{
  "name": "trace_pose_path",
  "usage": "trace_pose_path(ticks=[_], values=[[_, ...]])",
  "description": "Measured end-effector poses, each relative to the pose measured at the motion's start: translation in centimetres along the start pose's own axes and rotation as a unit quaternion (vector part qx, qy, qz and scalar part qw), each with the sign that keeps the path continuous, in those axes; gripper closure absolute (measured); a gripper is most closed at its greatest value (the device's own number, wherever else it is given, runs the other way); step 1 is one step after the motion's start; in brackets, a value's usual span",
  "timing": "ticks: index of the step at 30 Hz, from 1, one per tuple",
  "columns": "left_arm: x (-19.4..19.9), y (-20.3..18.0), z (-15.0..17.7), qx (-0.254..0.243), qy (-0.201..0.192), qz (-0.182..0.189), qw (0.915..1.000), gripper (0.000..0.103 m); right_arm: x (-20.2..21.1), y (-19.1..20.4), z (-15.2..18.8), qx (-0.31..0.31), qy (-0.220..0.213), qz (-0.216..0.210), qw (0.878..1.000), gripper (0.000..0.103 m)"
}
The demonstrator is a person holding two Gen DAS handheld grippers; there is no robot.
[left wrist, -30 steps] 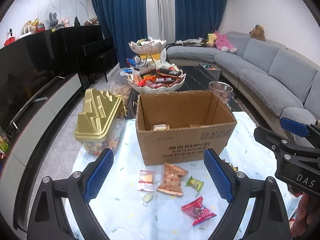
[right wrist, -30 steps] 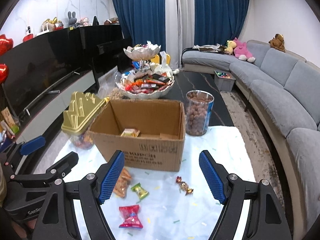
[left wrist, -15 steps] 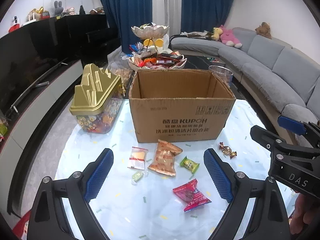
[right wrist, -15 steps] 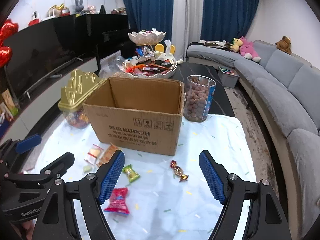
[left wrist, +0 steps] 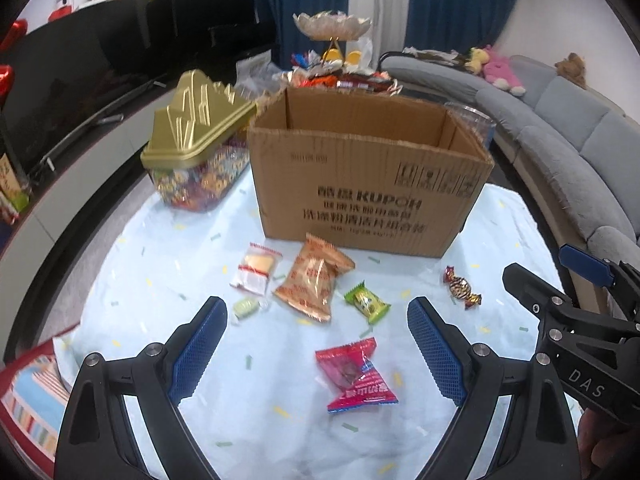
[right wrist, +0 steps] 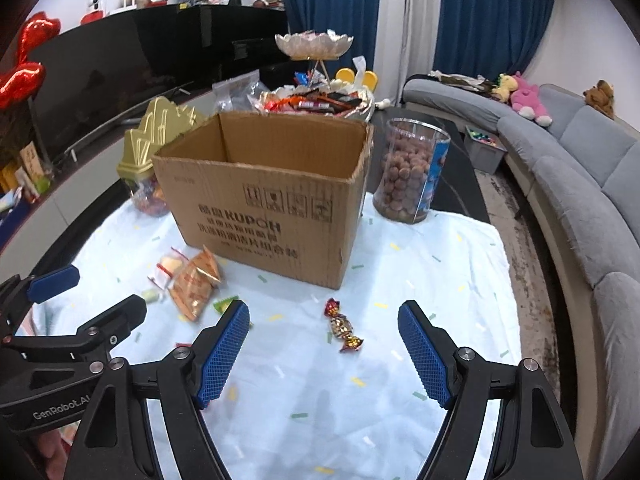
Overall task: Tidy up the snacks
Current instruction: 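Close left on red hawthorn pack while right grasps red-gold wrapped candy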
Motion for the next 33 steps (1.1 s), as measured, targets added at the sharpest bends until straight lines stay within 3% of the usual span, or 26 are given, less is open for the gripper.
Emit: trace_pose_path(ticks=[12, 25, 28, 33], values=[[-2.6, -2.0, 2.6, 0.048, 0.037, -0.012, 0.9981, 0.011, -4.6, -1.6, 1.6, 0.05, 0.023, -0.014, 0.998, 0.025], [-6.2, -2.9, 4.9, 0.083, 0.087, -0.028, 0.9923, 0.012, -8.7, -2.5, 2.8, 0.053, 0.056, -0.04, 0.996, 0.025], [-7.0, -3.1, 5.3, 0.088, 0.1, -0.029, 0.9907, 0.022, -9.6, -2.6, 3.0, 0.056, 0.064, -0.043, 0.995, 0.025], [-7.8, -3.3, 6.0, 0.089, 0.118, -0.03, 0.9886, 0.023, -11.0, -2.6, 3.3, 0.058, 0.076, -0.048, 0.994, 0.026]])
Point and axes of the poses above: each gripper's, at about its wrist camera, not at the fingertips, and x roughly against the way its jaws point, y to its left, z to its underside, the point moved 6 cm from there along -x, roughly the way its jaws point, and after that the axes turned 14 degrees about -x, right-handed, at the moved point
